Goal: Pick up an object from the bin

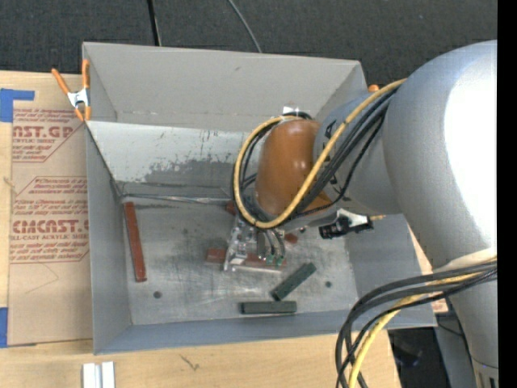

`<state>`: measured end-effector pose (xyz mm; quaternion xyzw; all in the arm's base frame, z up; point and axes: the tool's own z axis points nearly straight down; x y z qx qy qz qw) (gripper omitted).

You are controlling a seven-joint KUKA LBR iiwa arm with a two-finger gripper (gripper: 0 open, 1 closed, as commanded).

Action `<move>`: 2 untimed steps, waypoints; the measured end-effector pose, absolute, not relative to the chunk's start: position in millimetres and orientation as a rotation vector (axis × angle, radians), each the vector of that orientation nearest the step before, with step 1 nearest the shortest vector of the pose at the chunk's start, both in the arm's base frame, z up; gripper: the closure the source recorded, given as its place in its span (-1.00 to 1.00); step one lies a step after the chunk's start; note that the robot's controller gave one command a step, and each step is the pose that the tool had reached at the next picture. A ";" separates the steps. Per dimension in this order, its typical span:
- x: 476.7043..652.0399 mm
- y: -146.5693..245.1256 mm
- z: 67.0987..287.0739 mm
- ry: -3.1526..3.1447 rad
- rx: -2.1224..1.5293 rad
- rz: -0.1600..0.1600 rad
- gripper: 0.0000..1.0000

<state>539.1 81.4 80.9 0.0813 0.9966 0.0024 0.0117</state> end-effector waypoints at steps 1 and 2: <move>536.6 81.4 85.3 3.124 0.252 0.003 1.00; 535.9 81.4 91.5 3.130 0.254 0.002 1.00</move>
Offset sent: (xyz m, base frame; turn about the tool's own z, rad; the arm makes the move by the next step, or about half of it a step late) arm 0.0001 0.0000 0.0288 -0.0001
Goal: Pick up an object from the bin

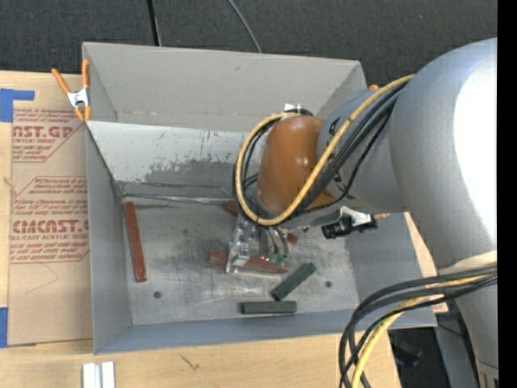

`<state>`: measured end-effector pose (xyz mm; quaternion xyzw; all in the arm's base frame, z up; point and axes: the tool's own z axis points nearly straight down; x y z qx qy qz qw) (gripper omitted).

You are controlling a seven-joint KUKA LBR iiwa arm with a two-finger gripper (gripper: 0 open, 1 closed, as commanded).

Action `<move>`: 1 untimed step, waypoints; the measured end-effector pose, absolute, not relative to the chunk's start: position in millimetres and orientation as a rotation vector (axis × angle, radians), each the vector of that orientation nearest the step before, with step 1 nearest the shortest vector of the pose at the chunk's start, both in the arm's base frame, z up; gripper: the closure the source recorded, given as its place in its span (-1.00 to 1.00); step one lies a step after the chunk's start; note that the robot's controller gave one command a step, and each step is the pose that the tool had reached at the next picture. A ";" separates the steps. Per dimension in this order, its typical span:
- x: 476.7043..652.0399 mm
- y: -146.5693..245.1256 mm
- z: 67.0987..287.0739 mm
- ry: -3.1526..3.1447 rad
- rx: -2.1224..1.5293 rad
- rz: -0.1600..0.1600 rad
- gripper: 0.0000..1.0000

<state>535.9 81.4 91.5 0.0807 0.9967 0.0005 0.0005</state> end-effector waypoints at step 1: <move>536.4 81.6 98.8 3.131 0.253 0.002 1.00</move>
Offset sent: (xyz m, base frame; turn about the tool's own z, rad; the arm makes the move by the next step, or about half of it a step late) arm 0.0001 -0.0001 0.0671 0.0000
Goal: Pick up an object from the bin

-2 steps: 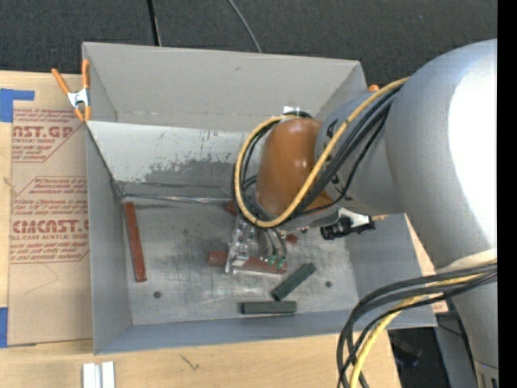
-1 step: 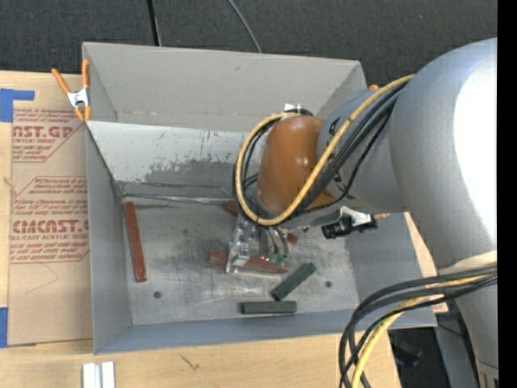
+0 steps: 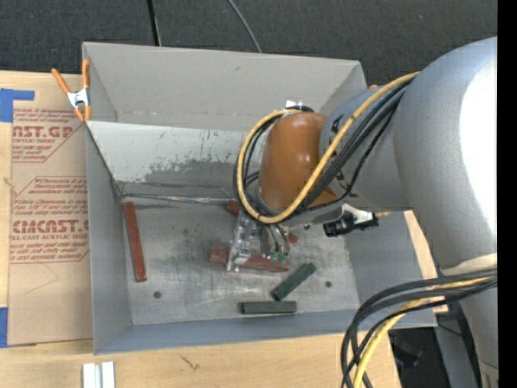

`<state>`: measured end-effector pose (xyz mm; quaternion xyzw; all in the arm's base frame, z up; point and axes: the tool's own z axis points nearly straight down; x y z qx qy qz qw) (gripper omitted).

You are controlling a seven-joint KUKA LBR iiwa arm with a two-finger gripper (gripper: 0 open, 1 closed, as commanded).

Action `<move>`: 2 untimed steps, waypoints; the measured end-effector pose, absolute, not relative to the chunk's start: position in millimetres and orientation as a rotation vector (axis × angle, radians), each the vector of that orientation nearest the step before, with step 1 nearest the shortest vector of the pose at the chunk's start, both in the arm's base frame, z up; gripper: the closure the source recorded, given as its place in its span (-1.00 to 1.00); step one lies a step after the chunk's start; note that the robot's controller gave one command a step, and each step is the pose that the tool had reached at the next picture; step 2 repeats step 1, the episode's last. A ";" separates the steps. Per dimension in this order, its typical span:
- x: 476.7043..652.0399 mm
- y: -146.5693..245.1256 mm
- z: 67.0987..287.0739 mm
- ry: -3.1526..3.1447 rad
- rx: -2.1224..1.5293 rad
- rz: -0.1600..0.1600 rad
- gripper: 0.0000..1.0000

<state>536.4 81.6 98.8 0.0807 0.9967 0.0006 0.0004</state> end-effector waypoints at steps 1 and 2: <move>535.2 81.5 106.9 3.135 0.254 0.000 1.00; 535.2 81.5 106.9 3.135 0.254 0.000 1.00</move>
Offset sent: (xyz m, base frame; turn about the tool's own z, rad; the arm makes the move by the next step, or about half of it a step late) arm 0.0001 -0.0001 0.0295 0.0000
